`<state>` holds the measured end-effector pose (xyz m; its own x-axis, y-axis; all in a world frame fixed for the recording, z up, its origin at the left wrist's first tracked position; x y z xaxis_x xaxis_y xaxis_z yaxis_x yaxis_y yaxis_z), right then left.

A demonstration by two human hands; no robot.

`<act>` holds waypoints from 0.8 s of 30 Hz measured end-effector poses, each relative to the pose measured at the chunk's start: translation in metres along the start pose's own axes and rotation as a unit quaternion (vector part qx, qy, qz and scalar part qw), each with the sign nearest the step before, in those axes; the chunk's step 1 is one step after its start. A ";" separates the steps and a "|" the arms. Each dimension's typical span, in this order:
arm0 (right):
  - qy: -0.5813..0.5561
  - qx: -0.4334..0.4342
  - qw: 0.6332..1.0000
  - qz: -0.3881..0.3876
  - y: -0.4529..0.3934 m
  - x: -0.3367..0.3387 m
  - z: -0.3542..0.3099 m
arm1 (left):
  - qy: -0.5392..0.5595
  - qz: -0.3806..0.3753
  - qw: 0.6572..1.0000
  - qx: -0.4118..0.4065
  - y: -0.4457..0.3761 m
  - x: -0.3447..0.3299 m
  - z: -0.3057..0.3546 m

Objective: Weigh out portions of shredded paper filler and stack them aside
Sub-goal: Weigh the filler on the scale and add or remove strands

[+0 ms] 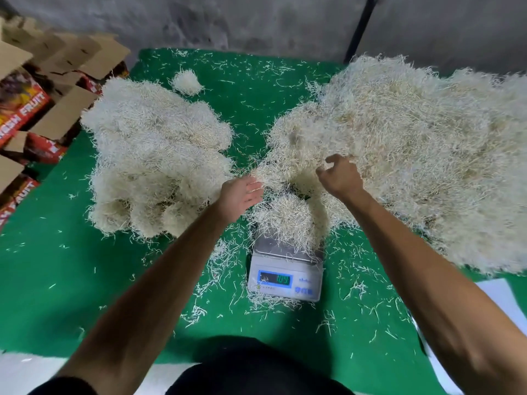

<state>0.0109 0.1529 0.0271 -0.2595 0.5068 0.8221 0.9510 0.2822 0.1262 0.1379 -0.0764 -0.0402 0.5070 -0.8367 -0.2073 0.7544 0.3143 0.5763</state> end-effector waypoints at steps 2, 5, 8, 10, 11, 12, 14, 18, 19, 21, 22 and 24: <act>-0.012 -0.017 1.000 -0.020 0.012 -0.013 0.013 | -0.004 0.003 1.000 -0.007 0.002 0.004 -0.008; -0.026 -0.021 0.999 -0.030 0.031 -0.027 0.024 | -0.009 0.014 1.000 -0.024 0.004 0.010 -0.017; -0.030 -0.027 0.999 -0.034 0.045 -0.035 0.033 | -0.020 0.028 0.999 -0.040 0.005 0.012 -0.025; -0.035 -0.036 0.998 -0.043 0.052 -0.040 0.039 | -0.026 0.061 0.996 -0.053 0.007 0.016 -0.029; -0.035 -0.036 0.998 -0.045 0.055 -0.041 0.040 | -0.029 0.081 0.995 -0.059 0.008 0.017 -0.029; -0.035 -0.034 0.998 -0.044 0.058 -0.042 0.041 | -0.033 0.099 0.992 -0.065 0.009 0.019 -0.030; -0.037 -0.032 0.998 -0.034 0.062 -0.042 0.043 | -0.046 0.118 0.989 -0.079 0.009 0.021 -0.032; -0.011 -0.021 0.999 0.033 0.068 -0.043 0.050 | -0.093 0.126 0.985 -0.076 0.009 0.016 -0.035; -0.032 -0.023 0.998 0.043 0.070 -0.048 0.052 | -0.102 0.117 0.986 -0.061 0.010 0.011 -0.037; -0.154 -0.047 0.986 0.035 0.076 -0.063 0.052 | -0.113 0.086 0.989 -0.044 0.013 -0.003 -0.041; -0.221 -0.059 0.973 0.014 0.081 -0.074 0.049 | -0.124 0.072 0.989 -0.045 0.013 -0.010 -0.044; -0.266 -0.051 0.962 -0.028 0.088 -0.099 0.037 | -0.176 0.036 0.983 -0.042 0.014 -0.029 -0.054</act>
<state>0.1144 0.1578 -0.0638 -0.3349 0.8457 0.4155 0.9374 0.2540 0.2384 0.1559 -0.0233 -0.0686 0.3946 -0.9101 0.1267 0.7614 0.4010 0.5094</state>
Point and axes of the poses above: each hand's wrist, its own y-axis away from the middle knuckle, its own x-axis out of the back of the hand, z = x × y, the point moved 6 cm from there along -y, towards the middle knuckle, and after that the axes turned 2 degrees about x, right-handed, at the moved point
